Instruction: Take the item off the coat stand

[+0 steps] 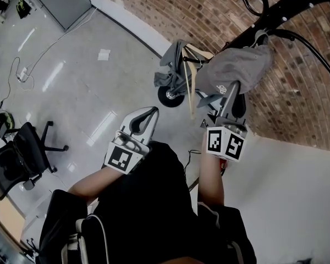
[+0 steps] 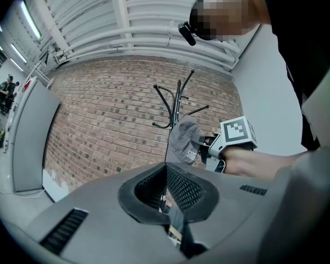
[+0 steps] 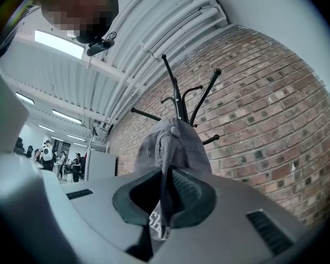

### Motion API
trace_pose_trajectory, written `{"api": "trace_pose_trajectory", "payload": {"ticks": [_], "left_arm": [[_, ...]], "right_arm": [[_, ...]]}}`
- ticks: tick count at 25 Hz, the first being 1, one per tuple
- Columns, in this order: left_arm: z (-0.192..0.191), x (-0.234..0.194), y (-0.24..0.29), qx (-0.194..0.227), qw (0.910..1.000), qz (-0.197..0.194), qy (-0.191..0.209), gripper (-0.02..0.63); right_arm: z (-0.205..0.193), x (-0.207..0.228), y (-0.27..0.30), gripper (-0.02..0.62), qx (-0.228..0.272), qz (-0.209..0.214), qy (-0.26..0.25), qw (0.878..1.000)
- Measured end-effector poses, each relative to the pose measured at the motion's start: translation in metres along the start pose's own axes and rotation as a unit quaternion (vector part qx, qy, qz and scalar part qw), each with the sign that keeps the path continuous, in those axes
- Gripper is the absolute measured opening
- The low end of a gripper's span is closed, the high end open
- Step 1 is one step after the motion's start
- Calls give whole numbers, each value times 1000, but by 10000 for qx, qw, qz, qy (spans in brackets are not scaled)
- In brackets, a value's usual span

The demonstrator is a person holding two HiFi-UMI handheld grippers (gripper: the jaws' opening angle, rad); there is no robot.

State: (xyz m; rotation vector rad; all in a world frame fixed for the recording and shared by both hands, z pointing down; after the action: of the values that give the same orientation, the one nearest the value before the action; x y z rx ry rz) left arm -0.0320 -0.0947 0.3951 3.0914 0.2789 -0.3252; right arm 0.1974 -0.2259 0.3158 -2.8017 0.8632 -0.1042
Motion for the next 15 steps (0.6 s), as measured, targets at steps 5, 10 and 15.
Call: {"api": "trace_pose_trajectory", "payload": {"ticks": [5, 10, 15], "left_arm": [[-2, -4, -5, 90, 9999, 60, -27, 18], [-6, -3, -12, 86, 10000, -4, -19, 18], [-6, -4, -18, 126, 9999, -72, -27, 18]], "right_arm": [[6, -3, -4, 27, 113, -44, -153, 9998], [17, -5, -9, 25, 210, -118, -287, 9993], [26, -10, -13, 25, 300, -155, -352, 9988]]}}
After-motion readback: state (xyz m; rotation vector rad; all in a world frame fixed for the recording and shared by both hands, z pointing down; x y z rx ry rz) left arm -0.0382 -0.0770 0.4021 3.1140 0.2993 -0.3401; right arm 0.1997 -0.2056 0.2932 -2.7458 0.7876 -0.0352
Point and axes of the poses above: the fingertips, and each gripper's own axes: y forward along the fingers, x to its right, z out of its top, the point moved 8 cm from there along -y, backward along the fingers, and after that the axes turned 15 degrees about z, right-handed, at the moved point
